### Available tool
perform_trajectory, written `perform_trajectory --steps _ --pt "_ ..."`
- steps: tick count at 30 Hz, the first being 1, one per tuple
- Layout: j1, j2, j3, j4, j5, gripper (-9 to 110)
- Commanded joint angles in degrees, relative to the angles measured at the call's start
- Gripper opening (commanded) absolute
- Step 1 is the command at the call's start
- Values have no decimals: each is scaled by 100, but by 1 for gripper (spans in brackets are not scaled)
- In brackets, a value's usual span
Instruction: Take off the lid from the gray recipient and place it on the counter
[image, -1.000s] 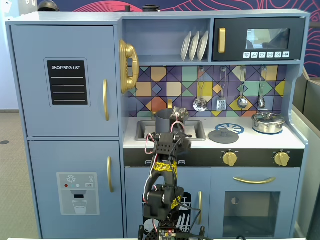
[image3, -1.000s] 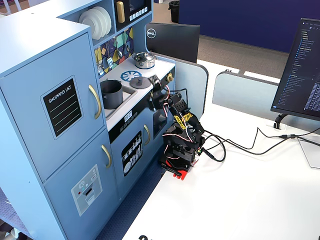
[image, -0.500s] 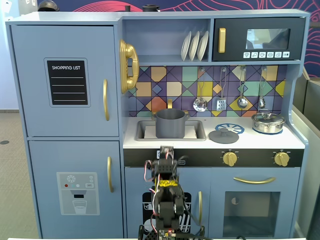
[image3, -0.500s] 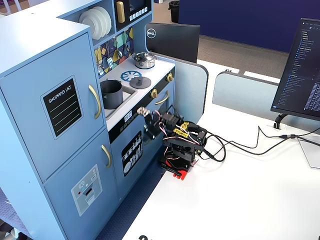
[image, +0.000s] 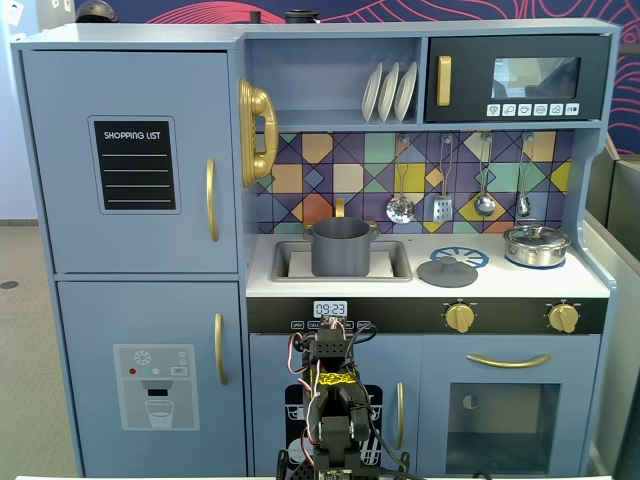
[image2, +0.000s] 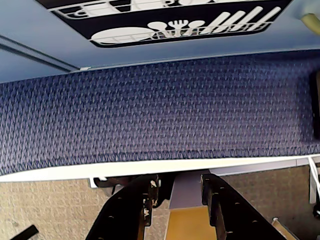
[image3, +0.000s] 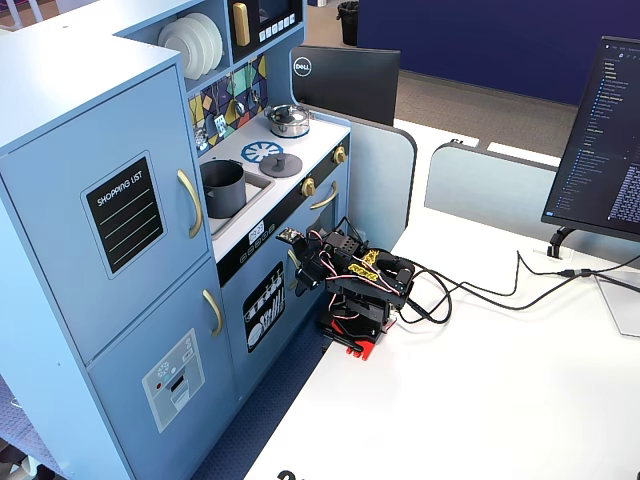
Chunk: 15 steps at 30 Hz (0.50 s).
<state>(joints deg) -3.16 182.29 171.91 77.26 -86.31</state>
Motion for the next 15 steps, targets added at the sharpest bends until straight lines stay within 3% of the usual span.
perform_trajectory --steps 1,15 --pt "132 -26 9 1028 -35 2" --pt "281 -18 9 1037 -35 4"
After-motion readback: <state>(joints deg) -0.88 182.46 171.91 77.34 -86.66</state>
